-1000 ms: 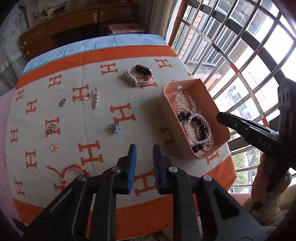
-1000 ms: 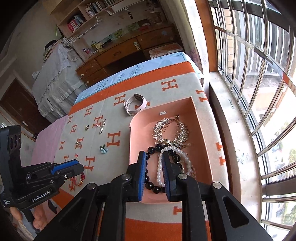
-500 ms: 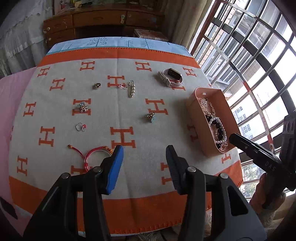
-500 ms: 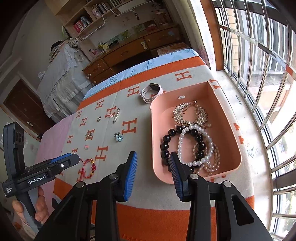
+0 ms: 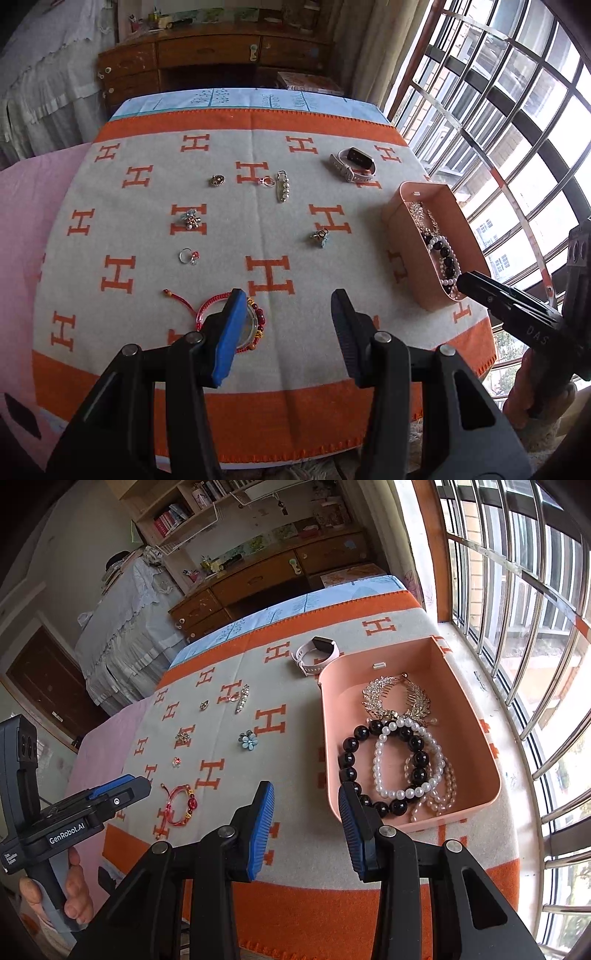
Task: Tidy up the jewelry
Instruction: 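Withdraw both open tools from the tray toward the blue flower brooches, then grasp a blue flower brooch with the left tool while the right tool grasps another, then carry the blue flower brooches in both tools over the pink tray, then open the left tool to drop its brooch into the tray while the right tool releases its brooch, then move the left tool to the red string bracelet while the right tool reaches the white smartwatch, then grasp the red string bracelet with the left tool while the right tool grasps the white smartwatch band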
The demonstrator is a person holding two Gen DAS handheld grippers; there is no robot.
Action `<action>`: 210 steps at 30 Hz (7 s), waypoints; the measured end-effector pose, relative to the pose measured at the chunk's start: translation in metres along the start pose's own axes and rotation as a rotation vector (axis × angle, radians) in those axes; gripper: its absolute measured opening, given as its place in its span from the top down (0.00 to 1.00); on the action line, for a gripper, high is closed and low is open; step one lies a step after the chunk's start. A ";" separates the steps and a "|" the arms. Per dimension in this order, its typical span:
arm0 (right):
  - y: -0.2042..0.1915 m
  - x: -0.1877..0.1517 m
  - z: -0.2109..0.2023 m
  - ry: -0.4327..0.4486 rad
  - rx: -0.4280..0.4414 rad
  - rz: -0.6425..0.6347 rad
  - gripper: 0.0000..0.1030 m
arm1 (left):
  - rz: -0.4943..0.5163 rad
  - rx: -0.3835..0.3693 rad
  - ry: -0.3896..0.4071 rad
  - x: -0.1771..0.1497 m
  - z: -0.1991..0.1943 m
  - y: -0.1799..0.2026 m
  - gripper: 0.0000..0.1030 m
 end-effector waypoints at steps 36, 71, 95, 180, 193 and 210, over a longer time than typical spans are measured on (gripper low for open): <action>-0.095 0.039 0.159 -0.124 -0.069 -0.325 0.64 | -0.158 0.107 -0.012 0.041 0.095 -0.115 0.57; -0.094 0.019 0.186 -0.017 -0.116 -0.468 0.77 | -0.206 0.189 0.065 0.053 0.129 -0.093 0.85; -0.018 0.045 0.002 0.287 -0.163 -0.270 0.77 | 0.117 0.018 0.190 0.071 0.032 0.091 0.85; -0.037 0.103 0.010 0.117 -0.155 -0.313 0.64 | 0.191 0.045 0.019 0.052 -0.019 -0.036 0.65; -0.053 0.180 0.161 -0.194 -0.166 -0.359 0.65 | 0.377 -0.127 -0.269 0.011 0.096 -0.058 0.65; -0.019 0.160 0.246 -0.324 -0.232 -0.350 0.89 | 0.617 -0.156 -0.339 -0.004 0.117 -0.035 0.70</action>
Point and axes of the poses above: each gripper's, at about its wrist camera, not at the fingertips, and z roughly the way its jaws point, y to its right, x to its top, the point moved 5 cm from there along z, roughly the way its jaws point, and after that the axes turned 5 degrees about x, right-handed, at the moved point
